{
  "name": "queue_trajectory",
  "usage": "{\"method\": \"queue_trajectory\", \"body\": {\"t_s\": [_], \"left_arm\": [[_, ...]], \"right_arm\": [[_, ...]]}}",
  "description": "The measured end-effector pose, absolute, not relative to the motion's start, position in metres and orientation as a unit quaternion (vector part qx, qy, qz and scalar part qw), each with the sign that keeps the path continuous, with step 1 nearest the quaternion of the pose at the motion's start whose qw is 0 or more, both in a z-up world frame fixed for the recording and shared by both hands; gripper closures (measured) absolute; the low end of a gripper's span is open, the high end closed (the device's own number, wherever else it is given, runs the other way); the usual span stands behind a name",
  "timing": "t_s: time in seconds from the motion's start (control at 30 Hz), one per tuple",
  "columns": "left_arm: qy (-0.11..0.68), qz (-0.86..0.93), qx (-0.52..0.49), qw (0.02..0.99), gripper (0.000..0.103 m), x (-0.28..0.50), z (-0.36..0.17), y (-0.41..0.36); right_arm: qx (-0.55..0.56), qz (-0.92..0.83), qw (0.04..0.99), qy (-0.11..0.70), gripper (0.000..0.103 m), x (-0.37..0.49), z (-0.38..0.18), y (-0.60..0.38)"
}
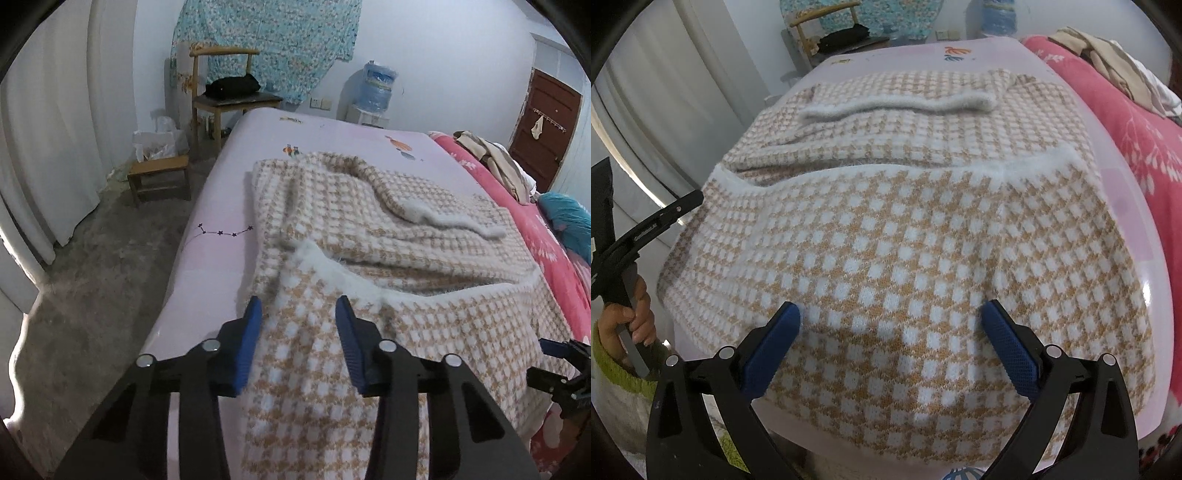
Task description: Fold large clothes
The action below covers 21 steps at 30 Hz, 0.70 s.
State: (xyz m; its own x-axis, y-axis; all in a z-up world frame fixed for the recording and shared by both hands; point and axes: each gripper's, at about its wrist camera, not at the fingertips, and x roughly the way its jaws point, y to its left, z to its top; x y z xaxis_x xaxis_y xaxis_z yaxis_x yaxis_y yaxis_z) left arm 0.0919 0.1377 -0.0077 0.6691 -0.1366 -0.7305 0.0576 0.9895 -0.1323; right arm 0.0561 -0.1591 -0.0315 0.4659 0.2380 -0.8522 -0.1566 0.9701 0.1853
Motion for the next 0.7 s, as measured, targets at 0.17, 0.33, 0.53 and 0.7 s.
{"method": "queue_trajectory", "body": {"t_s": [0.17,0.33,0.53,0.7], "left_arm": [[0.418,-0.055,-0.051,0.905,0.069,0.099,-0.012,0.139],[0.433,-0.062,-0.06,0.897,0.069,0.105,-0.017,0.142],[0.443,-0.074,-0.065,0.891,0.069,0.108,-0.019,0.144],[0.452,-0.082,-0.058,0.886,0.069,0.112,-0.02,0.143]], "right_arm": [[0.039,0.116,0.854,0.506,0.008,0.057,-0.031,-0.159],[0.04,0.115,0.856,0.503,0.008,0.056,-0.032,-0.16],[0.042,0.115,0.856,0.502,0.008,0.055,-0.032,-0.162],[0.043,0.115,0.856,0.502,0.008,0.055,-0.032,-0.161]]}}
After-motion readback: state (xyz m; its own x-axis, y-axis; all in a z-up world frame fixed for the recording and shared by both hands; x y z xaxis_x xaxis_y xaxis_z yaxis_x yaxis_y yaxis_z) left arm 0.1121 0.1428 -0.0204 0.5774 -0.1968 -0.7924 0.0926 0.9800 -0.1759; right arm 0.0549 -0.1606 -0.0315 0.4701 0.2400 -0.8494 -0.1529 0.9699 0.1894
